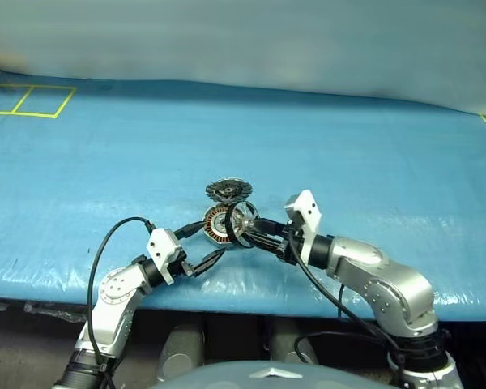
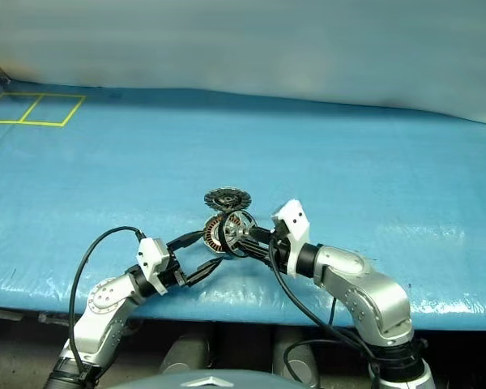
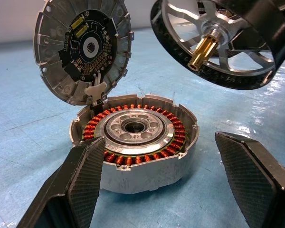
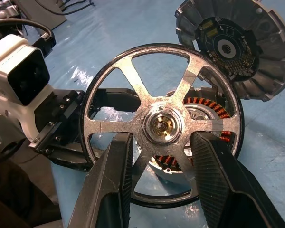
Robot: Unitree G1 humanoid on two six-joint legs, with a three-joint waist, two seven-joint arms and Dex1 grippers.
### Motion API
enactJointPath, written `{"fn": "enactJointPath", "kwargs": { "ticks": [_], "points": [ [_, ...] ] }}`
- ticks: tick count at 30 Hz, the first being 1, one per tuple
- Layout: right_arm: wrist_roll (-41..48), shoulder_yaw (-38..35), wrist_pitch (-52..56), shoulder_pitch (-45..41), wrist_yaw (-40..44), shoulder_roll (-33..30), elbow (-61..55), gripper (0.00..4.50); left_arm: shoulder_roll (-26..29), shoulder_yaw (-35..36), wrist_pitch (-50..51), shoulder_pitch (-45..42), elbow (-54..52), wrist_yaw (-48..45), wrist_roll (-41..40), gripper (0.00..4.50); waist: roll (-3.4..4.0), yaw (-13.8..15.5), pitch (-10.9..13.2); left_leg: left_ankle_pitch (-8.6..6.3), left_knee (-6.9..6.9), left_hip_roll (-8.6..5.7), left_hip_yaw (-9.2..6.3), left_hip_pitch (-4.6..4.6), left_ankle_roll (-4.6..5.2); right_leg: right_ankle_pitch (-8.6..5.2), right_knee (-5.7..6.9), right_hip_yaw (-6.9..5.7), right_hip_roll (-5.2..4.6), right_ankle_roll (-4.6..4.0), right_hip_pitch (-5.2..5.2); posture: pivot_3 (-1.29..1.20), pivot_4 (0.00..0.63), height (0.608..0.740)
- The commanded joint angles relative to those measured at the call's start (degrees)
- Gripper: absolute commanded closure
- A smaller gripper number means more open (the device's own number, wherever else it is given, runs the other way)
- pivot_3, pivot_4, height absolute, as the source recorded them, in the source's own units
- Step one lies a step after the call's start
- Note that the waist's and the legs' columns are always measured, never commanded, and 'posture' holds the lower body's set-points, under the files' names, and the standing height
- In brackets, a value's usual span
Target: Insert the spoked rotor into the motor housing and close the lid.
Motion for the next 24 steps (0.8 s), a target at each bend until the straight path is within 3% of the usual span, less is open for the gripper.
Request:
{"fn": "enactJointPath", "kwargs": {
  "ticks": [1,24],
  "points": [
    [-1.4,1.7,-2.4,-2.7,0.3,-0.2,2.0,3.02,0.0,0.1,-0.4,0.5,-2.5,0.2,-0.1,0.48,0.0,0.0,0.0,0.0,0.0,0.0,0.0,0.0,0.0,0.0,0.0,-0.01,0.01,0.0,0.0,0.0,0.15,0.74],
    [-7.3,7.6,-4.6,-10.2,0.6,1.5,11.6,3.02,-1.4,0.7,-3.6,1.6,-1.0,1.2,0.0,0.48,0.0,-0.4,0.0,0.0,0.0,0.0,-0.01,-0.01,0.0,0.0,0.02,-0.01,0.02,0.0,-0.02,0.0,0.15,0.74]
  ]
}}
